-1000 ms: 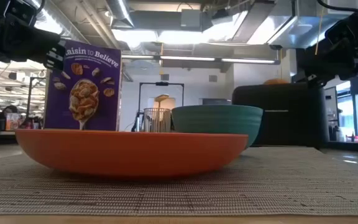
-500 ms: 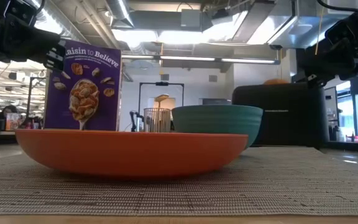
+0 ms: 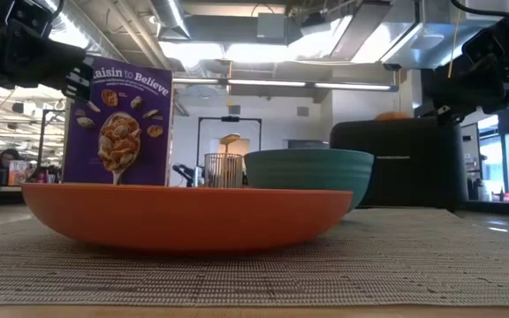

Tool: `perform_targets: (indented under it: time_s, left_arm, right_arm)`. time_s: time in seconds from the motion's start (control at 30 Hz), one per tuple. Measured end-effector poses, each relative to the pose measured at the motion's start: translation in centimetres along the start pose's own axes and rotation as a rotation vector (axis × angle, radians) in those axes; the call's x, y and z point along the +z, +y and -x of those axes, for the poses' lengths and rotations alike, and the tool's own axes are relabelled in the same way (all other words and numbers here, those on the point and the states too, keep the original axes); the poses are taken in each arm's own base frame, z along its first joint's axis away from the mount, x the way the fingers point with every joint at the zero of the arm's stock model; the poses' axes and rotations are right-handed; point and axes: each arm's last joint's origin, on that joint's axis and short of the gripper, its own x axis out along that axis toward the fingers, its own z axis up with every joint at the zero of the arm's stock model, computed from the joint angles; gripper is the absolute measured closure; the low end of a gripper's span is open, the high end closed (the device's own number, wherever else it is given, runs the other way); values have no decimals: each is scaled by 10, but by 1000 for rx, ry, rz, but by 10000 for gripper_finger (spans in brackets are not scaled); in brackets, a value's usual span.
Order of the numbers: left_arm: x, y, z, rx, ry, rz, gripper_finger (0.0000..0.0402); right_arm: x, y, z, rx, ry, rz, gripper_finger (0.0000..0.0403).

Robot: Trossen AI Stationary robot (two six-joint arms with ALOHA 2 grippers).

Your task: Arrange a breakfast setting

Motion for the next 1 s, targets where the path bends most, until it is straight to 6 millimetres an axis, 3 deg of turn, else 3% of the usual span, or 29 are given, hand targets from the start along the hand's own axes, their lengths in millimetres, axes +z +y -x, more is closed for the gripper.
perform_targets:
  time_s: [0.53, 1.0]
  left_arm:
    - [0, 0, 0, 2, -1, 0, 400]
    - [0, 0, 0, 3, -4, -1, 400]
  right_arm:
    - [-10, 7, -7, 55, 111, -12, 402]
    - [-9, 7, -7, 52, 108, -12, 402]
